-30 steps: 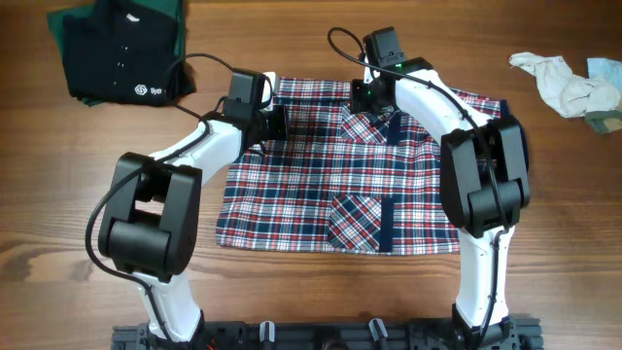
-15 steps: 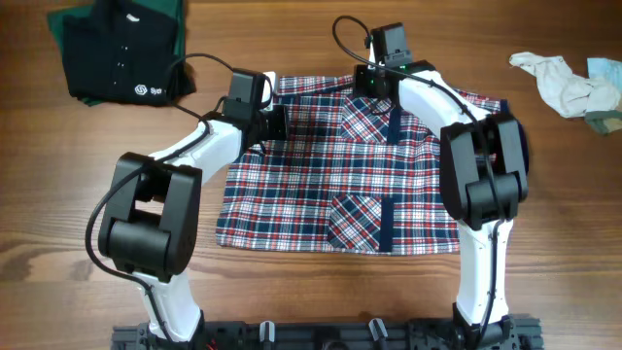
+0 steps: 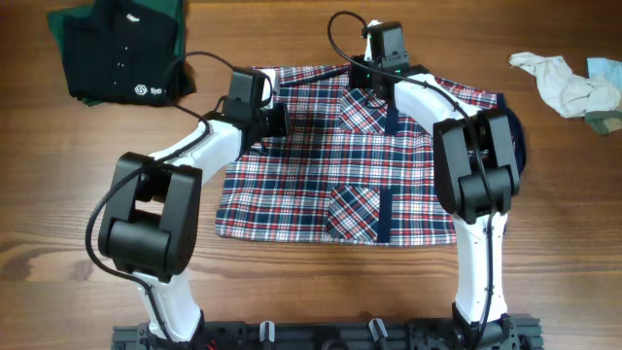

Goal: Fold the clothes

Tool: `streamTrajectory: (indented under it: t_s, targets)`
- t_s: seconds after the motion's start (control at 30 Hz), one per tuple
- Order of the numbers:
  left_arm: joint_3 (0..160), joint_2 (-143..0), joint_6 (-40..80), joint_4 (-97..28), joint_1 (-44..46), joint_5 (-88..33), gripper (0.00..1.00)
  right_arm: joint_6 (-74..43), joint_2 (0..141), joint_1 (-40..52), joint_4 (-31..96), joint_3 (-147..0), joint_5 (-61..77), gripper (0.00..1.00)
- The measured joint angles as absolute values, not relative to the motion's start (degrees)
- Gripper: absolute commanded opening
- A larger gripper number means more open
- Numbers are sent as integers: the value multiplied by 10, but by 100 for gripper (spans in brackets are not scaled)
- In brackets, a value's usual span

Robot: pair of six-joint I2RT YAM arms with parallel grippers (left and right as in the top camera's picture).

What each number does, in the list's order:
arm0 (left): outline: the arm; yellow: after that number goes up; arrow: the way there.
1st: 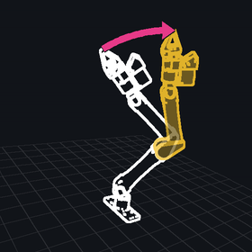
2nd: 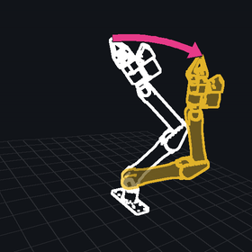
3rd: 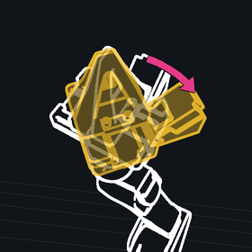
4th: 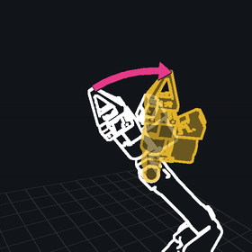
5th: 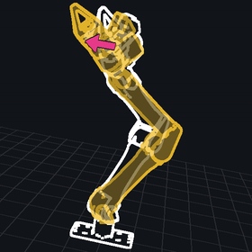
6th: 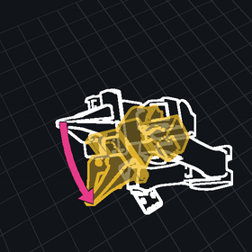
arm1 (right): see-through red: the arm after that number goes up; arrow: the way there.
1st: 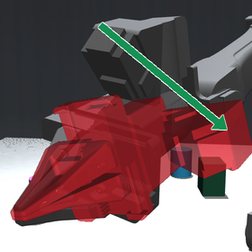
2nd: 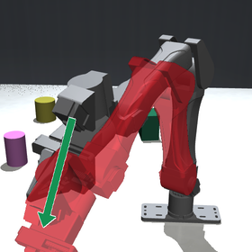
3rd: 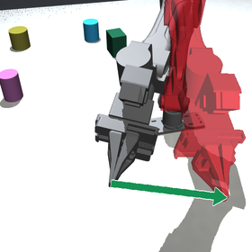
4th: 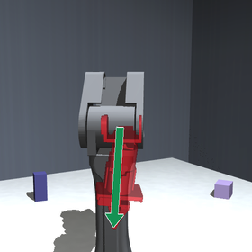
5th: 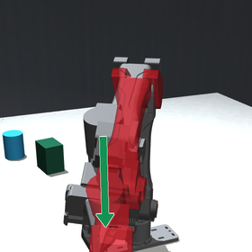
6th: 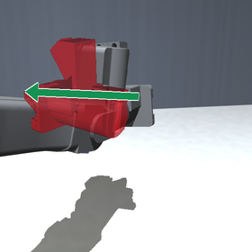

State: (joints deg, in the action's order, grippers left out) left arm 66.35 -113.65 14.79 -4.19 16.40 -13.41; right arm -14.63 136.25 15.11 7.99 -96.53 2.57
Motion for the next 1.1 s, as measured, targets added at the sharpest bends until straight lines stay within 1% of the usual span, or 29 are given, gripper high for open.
streamTrajectory:
  t_s: [0.03,0.07,0.1,0.13,0.17,0.2,0.23,0.3,0.37,0.4,0.6,0.67,0.77,0.87,1.03,1.1]
  targets:
    - [663,-1136,148,-17,164,-132,25,-146,1362,151,80,-965,28,8]
    - [662,-1136,146,13,164,-129,27,-146,1362,151,80,-965,33,13]
    - [662,-1136,145,45,164,-124,36,-146,1363,149,80,-965,39,28]
    - [663,-1136,144,74,164,-121,40,-144,1363,148,80,-965,48,51]
    - [663,-1136,140,99,164,-119,45,-142,1363,148,79,-966,61,63]
    - [663,-1136,143,123,164,-117,46,-143,1363,149,81,-967,69,72]
    - [663,-1137,143,136,164,-117,48,-141,1363,153,85,-972,77,78]
    - [663,-1138,142,154,164,-116,49,-134,1362,160,94,-978,84,87]
    - [664,-1147,142,165,164,-116,48,-133,1357,161,104,-979,88,91]
    - [664,-1158,142,165,164,-116,48,-133,1350,159,122,-979,85,99]
    - [664,-1217,142,185,164,-119,48,-136,1296,148,179,-968,43,100]
    - [664,-1231,142,197,164,-119,47,-136,1259,144,194,-968,33,100]
    - [664,-1237,142,212,164,-119,41,-136,1208,144,222,-968,25,99]
    - [664,-1239,142,230,164,-119,34,-142,1170,145,304,-968,25,100]
    - [686,-1268,142,236,164,-119,24,-150,1156,145,453,-968,23,100]
    - [702,-1281,142,236,164,-119,23,-154,1156,145,487,-968,23,99]
